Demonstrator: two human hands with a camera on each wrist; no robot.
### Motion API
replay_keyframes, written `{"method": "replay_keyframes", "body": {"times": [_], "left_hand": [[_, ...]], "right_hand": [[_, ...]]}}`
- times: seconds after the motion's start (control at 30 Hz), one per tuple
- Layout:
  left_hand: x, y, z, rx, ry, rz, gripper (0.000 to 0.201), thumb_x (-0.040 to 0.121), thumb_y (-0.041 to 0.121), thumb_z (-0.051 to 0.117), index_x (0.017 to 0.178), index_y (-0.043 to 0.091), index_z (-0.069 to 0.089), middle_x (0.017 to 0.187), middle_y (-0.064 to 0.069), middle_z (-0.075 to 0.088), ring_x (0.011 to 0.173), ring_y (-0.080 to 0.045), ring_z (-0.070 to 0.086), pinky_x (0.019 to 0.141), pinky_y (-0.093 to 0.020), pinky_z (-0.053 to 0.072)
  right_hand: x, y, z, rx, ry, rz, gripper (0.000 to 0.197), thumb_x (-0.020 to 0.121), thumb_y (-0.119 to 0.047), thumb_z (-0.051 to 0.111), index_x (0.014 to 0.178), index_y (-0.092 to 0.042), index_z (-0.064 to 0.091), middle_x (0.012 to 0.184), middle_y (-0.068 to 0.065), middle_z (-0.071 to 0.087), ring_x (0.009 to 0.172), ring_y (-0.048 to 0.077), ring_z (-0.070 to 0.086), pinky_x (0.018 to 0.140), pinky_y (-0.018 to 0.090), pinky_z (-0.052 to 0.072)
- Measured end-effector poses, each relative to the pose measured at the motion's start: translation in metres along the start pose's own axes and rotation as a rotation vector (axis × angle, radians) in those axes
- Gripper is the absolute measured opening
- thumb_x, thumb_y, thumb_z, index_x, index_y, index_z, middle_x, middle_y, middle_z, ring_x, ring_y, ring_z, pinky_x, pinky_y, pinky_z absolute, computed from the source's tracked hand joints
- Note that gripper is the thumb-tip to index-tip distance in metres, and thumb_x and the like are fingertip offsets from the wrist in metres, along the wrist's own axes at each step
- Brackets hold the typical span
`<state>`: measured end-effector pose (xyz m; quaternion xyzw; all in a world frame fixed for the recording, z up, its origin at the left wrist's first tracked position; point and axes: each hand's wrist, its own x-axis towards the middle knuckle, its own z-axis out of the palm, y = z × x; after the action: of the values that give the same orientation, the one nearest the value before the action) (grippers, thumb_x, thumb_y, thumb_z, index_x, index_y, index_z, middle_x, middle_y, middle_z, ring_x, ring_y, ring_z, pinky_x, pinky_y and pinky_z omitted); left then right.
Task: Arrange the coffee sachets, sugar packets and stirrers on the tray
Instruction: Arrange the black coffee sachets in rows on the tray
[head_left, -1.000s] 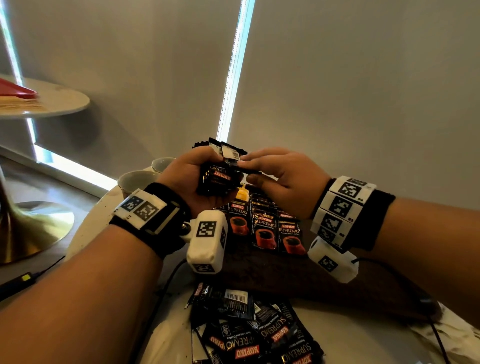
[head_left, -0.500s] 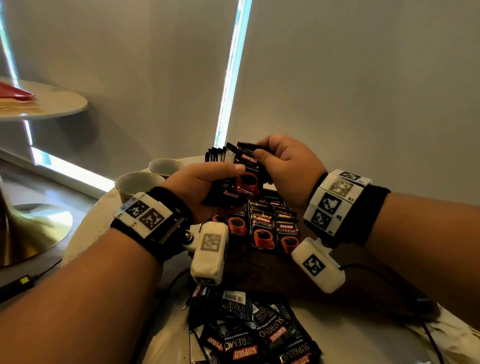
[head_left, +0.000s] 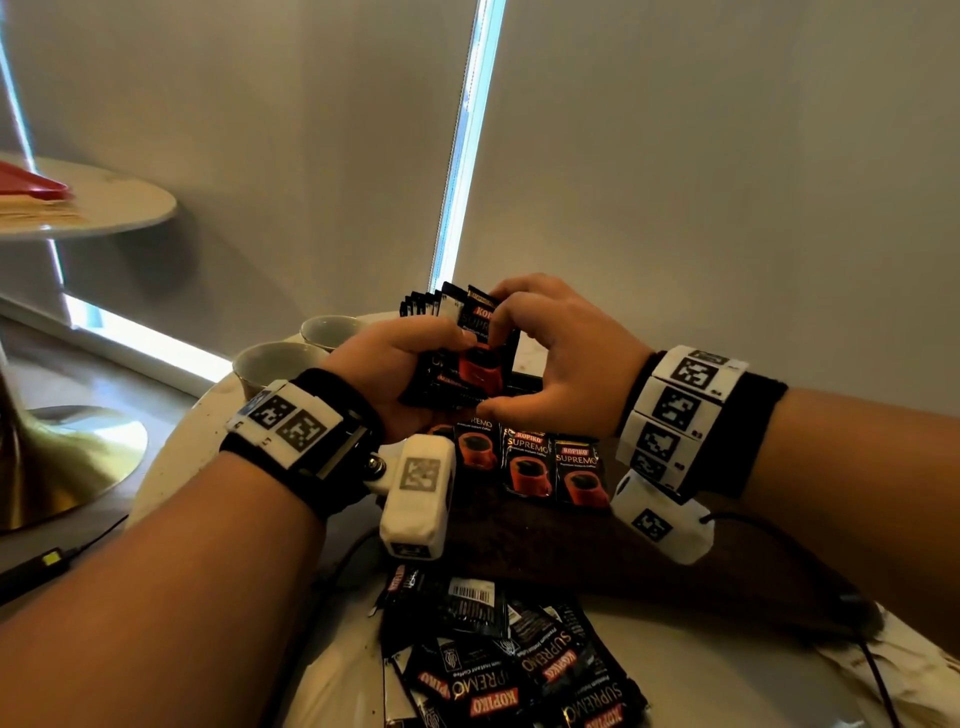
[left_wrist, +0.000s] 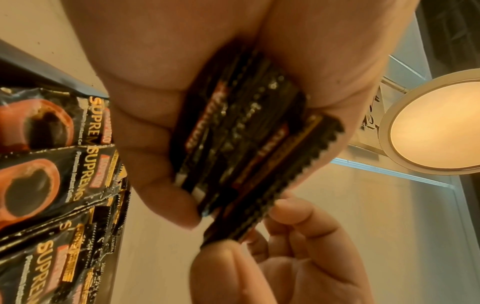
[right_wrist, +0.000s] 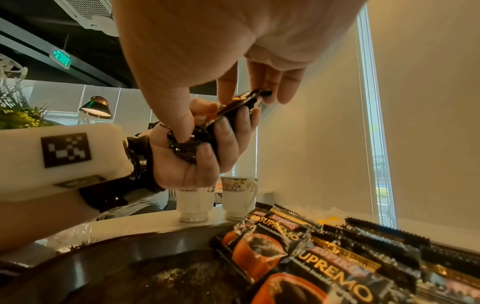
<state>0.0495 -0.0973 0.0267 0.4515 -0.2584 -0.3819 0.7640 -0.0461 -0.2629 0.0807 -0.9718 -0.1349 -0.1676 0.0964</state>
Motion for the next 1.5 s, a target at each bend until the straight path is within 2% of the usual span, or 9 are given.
{"method": "replay_keyframes", "body": {"times": [0.33,0.47,0.6,0.7,0.83,0.9,1.0,1.27,1.5], "left_hand": [[-0.002,0.004,-0.007,0.055,0.037,-0.051,0.058,0.077,0.027,0.07,0.129,0.004,0.06,0.103,-0.017,0.068,0.091,-0.031,0.068,0.085,-0.046,0.055],[-0.002,0.004,-0.007,0.053,0.007,-0.052,0.051,0.084,0.032,0.067,0.128,0.005,0.062,0.104,-0.017,0.069,0.091,-0.03,0.068,0.083,-0.043,0.056],[-0.005,0.008,-0.001,0.001,0.041,0.005,0.031,0.089,0.032,0.056,0.101,0.005,0.067,0.084,-0.01,0.069,0.068,-0.021,0.069,0.06,-0.033,0.057],[-0.004,0.012,-0.01,-0.094,0.138,0.134,0.035,0.088,0.035,0.06,0.109,0.008,0.062,0.09,-0.003,0.064,0.07,-0.015,0.064,0.063,-0.033,0.049],[-0.006,0.018,-0.024,-0.206,0.13,0.232,0.031,0.077,0.039,0.066,0.092,0.012,0.073,0.094,-0.001,0.064,0.074,-0.016,0.062,0.065,-0.031,0.048],[-0.007,0.019,-0.026,-0.219,0.1,0.252,0.029,0.076,0.04,0.067,0.085,0.013,0.076,0.094,-0.001,0.065,0.075,-0.016,0.061,0.067,-0.031,0.047],[-0.008,0.019,-0.027,-0.241,0.102,0.259,0.031,0.077,0.039,0.066,0.092,0.012,0.073,0.094,-0.001,0.065,0.075,-0.016,0.061,0.068,-0.031,0.047],[-0.007,0.018,-0.025,-0.229,0.094,0.224,0.041,0.074,0.039,0.069,0.105,0.013,0.063,0.096,0.0,0.064,0.074,-0.015,0.061,0.066,-0.03,0.048],[-0.007,0.019,-0.025,-0.242,0.092,0.221,0.037,0.077,0.04,0.066,0.102,0.013,0.064,0.094,0.0,0.064,0.073,-0.015,0.06,0.064,-0.03,0.048]], "right_hand": [[-0.001,0.002,-0.002,0.018,-0.001,0.029,0.05,0.067,-0.047,0.085,0.104,-0.025,0.06,0.125,-0.01,0.054,0.113,0.006,0.048,0.089,0.011,0.038],[-0.002,0.005,0.002,0.029,0.014,0.034,0.047,0.07,-0.043,0.082,0.106,-0.028,0.055,0.121,-0.003,0.058,0.108,0.013,0.053,0.087,0.017,0.045],[-0.004,0.014,0.004,0.064,0.074,0.112,0.049,0.072,-0.036,0.082,0.112,-0.024,0.055,0.116,-0.003,0.054,0.104,0.013,0.052,0.083,0.018,0.043],[-0.004,0.022,0.005,0.046,0.088,0.203,0.049,0.072,-0.036,0.083,0.11,-0.026,0.054,0.113,-0.005,0.051,0.105,0.014,0.048,0.081,0.02,0.04],[-0.002,0.019,0.016,-0.04,-0.103,0.251,0.051,0.073,-0.036,0.082,0.114,-0.025,0.054,0.114,-0.005,0.05,0.106,0.015,0.048,0.092,0.032,0.048],[0.002,0.013,0.023,-0.118,-0.238,0.217,0.055,0.073,-0.039,0.081,0.119,-0.025,0.055,0.117,-0.006,0.05,0.107,0.014,0.047,0.09,0.031,0.049],[0.011,0.001,0.036,-0.18,-0.363,0.178,0.057,0.072,-0.041,0.081,0.121,-0.027,0.055,0.123,-0.007,0.049,0.112,0.014,0.047,0.093,0.034,0.051],[0.025,-0.011,0.054,-0.271,-0.445,0.141,0.062,0.075,-0.04,0.08,0.13,-0.029,0.052,0.13,-0.006,0.044,0.118,0.018,0.044,0.094,0.035,0.048],[0.025,-0.012,0.061,-0.298,-0.484,0.145,0.062,0.076,-0.038,0.08,0.131,-0.028,0.053,0.133,-0.005,0.043,0.118,0.018,0.045,0.094,0.036,0.051]]}}
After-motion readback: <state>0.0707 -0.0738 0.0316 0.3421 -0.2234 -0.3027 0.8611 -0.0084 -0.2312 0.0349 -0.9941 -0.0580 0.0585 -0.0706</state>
